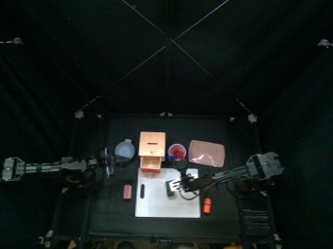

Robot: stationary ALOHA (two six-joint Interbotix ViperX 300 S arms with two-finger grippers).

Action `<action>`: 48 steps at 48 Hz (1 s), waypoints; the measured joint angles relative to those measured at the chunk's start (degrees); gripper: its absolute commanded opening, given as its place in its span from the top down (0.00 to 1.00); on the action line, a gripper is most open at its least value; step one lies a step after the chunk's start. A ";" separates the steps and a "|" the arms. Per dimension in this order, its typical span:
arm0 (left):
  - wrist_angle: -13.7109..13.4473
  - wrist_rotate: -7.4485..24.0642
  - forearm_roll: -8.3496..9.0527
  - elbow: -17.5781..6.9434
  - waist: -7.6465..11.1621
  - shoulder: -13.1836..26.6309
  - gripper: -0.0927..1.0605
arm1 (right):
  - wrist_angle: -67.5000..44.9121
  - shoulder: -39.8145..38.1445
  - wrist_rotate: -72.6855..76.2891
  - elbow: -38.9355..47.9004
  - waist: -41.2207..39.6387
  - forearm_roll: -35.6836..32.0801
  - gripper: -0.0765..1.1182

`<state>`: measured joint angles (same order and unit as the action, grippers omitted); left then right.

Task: Place sushi on board then cut the sushi with the knife then place the pieces on the plate
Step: Pick knife at handle with right hand

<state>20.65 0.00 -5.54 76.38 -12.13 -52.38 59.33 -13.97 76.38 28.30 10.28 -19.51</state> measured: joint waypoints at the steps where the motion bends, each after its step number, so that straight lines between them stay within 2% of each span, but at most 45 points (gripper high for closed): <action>1: 0.00 0.00 -0.09 -0.35 0.00 -0.09 0.83 | 0.18 -2.11 -2.20 1.32 -0.53 0.09 0.20; 8: 0.53 -0.18 -0.09 -2.11 -0.18 0.00 0.83 | -0.70 -14.06 -23.29 8.79 -8.61 -0.09 0.20; 12: 1.49 -0.18 -0.79 -2.55 -0.18 0.00 0.83 | -2.90 -15.56 -34.10 10.02 -11.95 -0.09 0.20; 16: 2.90 -0.18 -1.76 -2.64 -0.18 0.44 0.83 | -6.42 -13.80 -45.53 10.11 -14.06 -0.18 0.20; 23: 4.31 -0.26 -2.37 -2.64 -0.18 0.97 0.83 | -11.07 -8.17 -58.71 8.17 -14.85 -0.88 0.20; 27: 4.39 -0.26 -4.13 -2.72 -0.26 1.23 0.83 | -11.95 -5.98 -61.96 6.59 -15.12 -2.37 0.20; 29: 4.39 -0.35 -5.54 -2.64 -0.26 1.32 0.83 | -12.22 -5.36 -62.84 5.98 -15.12 -2.90 0.20; 33: 4.39 -0.18 -7.03 -2.64 -0.26 1.49 0.83 | -13.89 -4.48 -63.81 5.19 -15.21 -4.13 0.20; 48: 4.39 -0.09 -7.38 -2.64 -1.32 1.76 0.83 | -11.34 5.36 -67.76 -0.79 -14.59 -7.29 0.21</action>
<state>25.05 -0.09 -12.92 73.74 -13.45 -50.63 47.99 -8.61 8.61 27.51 -4.31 -26.81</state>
